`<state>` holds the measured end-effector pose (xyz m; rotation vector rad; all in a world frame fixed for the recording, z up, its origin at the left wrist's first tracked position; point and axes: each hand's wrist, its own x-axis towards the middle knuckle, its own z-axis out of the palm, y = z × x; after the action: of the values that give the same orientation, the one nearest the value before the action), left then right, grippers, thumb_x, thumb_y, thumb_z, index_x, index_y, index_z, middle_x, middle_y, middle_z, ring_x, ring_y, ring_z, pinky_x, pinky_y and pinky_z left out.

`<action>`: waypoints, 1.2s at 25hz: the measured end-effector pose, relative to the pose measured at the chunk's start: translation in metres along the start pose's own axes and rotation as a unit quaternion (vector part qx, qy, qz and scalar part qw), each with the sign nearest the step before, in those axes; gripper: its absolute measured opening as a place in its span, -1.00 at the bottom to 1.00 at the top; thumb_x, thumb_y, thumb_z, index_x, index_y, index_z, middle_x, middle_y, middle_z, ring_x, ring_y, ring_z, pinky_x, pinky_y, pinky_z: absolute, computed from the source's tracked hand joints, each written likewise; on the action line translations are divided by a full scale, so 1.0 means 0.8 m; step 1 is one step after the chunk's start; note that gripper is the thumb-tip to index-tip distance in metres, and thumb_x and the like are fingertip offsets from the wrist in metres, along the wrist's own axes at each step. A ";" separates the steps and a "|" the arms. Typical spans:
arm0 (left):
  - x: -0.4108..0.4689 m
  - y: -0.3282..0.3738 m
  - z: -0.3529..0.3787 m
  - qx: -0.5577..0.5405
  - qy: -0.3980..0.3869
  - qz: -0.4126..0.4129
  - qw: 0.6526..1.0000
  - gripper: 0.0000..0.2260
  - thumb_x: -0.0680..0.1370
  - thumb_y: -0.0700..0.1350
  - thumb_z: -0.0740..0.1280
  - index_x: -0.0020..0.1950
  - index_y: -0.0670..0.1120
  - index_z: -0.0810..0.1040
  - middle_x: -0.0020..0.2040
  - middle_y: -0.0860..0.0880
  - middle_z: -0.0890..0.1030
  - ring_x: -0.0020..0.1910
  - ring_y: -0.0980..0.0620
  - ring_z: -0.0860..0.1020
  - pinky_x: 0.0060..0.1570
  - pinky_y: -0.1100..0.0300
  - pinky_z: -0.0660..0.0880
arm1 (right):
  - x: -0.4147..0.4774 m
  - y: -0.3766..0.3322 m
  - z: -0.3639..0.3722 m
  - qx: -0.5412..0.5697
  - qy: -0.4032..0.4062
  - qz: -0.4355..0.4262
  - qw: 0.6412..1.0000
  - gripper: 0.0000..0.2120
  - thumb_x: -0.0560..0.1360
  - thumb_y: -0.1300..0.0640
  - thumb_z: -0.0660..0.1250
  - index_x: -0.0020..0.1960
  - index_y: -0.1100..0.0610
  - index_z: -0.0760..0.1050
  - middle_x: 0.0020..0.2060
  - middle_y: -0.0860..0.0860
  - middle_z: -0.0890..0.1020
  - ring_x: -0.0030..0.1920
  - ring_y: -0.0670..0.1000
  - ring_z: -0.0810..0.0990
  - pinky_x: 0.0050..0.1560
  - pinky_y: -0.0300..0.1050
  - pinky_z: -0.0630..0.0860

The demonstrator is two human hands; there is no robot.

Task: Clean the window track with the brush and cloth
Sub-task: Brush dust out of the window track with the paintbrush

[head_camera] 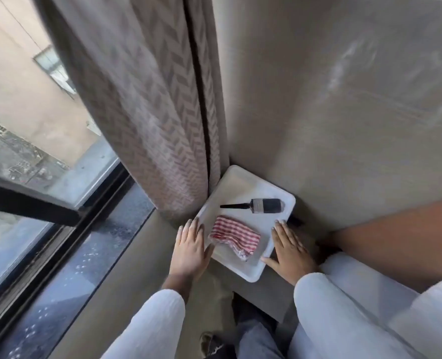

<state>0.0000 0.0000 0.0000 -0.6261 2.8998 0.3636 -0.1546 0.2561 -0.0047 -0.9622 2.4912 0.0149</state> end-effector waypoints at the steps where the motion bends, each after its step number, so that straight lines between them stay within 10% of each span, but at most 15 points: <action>1: 0.017 0.005 0.003 -0.015 0.013 0.032 0.999 -0.49 0.63 0.09 0.34 0.45 -0.24 0.51 0.53 -0.24 0.44 0.55 -0.25 0.38 0.54 -0.18 0.32 | 0.001 -0.001 0.006 0.000 0.012 -0.011 1.000 -0.05 0.58 -0.41 0.14 0.67 0.20 -0.08 0.70 0.14 -0.11 0.69 0.09 -0.19 0.69 0.03 -0.12; 13: 0.203 0.075 0.008 0.081 -0.141 0.122 0.979 -0.71 0.63 -0.18 0.24 0.34 -0.14 0.56 0.26 -0.19 0.61 0.26 -0.21 0.56 0.23 -0.07 0.56 | 0.006 0.011 0.023 -0.027 0.043 -0.026 0.998 -0.07 0.59 -0.42 0.09 0.67 0.22 -0.03 0.69 0.14 -0.06 0.69 0.12 -0.14 0.66 0.07 -0.10; 22: 0.142 0.064 -0.077 -0.218 -0.011 0.048 0.975 -0.86 0.55 -0.11 0.50 0.06 -0.11 0.78 0.02 -0.11 0.75 -0.02 -0.04 0.70 0.05 0.07 0.61 | 0.005 -0.008 -0.014 -0.010 0.017 -0.028 0.999 -0.03 0.58 -0.45 0.05 0.67 0.17 -0.21 0.69 0.13 -0.19 0.68 0.10 -0.23 0.67 0.03 -0.20; 25: 0.089 0.040 -0.112 -0.347 0.068 -0.036 0.935 -0.94 0.49 -0.10 0.56 -0.06 -0.05 0.79 -0.24 -0.01 0.77 -0.36 0.31 0.63 -0.16 0.25 0.61 | 0.008 -0.040 -0.035 -0.022 0.015 -0.054 0.998 -0.04 0.59 -0.45 -0.01 0.67 0.16 -0.27 0.69 0.13 -0.23 0.68 0.09 -0.28 0.64 0.00 -0.27; 30: -0.007 -0.034 -0.153 -0.608 0.174 -0.228 0.740 -0.87 0.53 -0.02 0.52 -0.09 -0.08 0.74 -0.22 -0.24 0.73 -0.33 0.02 0.61 -0.21 0.08 0.63 | 0.022 -0.131 -0.068 -0.015 0.024 -0.134 0.991 -0.04 0.58 -0.46 0.03 0.68 0.16 -0.19 0.70 0.11 -0.14 0.70 0.06 -0.18 0.67 -0.03 -0.21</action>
<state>0.0045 -0.0546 0.1130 -1.6160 2.2183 2.2788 -0.1219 0.1567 0.0520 -1.3168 2.3897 -0.0564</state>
